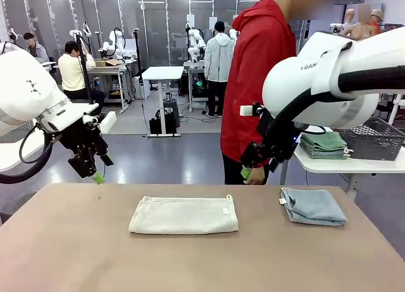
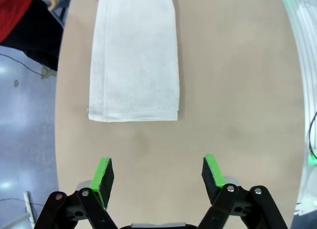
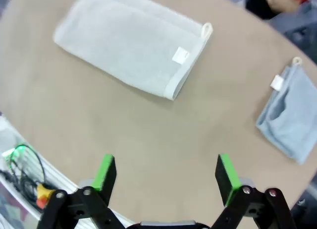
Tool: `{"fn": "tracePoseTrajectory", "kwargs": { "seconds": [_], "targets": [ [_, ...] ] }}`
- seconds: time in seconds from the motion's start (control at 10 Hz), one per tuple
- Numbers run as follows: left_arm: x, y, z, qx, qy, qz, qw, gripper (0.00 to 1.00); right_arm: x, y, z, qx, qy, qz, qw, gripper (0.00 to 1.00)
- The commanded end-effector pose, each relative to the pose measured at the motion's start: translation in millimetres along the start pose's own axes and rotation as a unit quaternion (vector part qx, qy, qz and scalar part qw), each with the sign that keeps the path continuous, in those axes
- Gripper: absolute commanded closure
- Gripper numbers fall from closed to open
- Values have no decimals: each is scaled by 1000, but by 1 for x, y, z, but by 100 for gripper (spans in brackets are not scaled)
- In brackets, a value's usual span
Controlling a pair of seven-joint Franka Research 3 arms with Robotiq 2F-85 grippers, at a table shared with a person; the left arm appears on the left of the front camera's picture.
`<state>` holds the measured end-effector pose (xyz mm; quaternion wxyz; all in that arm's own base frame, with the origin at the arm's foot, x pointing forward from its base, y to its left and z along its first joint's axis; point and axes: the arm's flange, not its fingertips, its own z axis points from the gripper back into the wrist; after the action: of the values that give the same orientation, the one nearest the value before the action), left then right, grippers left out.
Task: Fold the towels and place them in the basket.
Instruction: When a person lays out a Towel with hook on the table, fold it in half twice.
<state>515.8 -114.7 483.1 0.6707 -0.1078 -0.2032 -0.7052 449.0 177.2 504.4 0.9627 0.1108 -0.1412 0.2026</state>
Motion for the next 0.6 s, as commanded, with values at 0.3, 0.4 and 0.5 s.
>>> {"fn": "tracePoseTrajectory", "kwargs": {
  "seconds": [0.3,0.4,0.5],
  "targets": [
    [-35,-5,25,-19,-122,9,992,10,-7,8,-7,10,24,-160,987,0],
    [-43,-6,35,-26,-156,14,987,10,-7,8,-7,10,24,-160,987,0],
    [-50,-1,40,-34,-189,25,981,10,-7,8,-7,10,24,-160,987,0]
  ]
}}
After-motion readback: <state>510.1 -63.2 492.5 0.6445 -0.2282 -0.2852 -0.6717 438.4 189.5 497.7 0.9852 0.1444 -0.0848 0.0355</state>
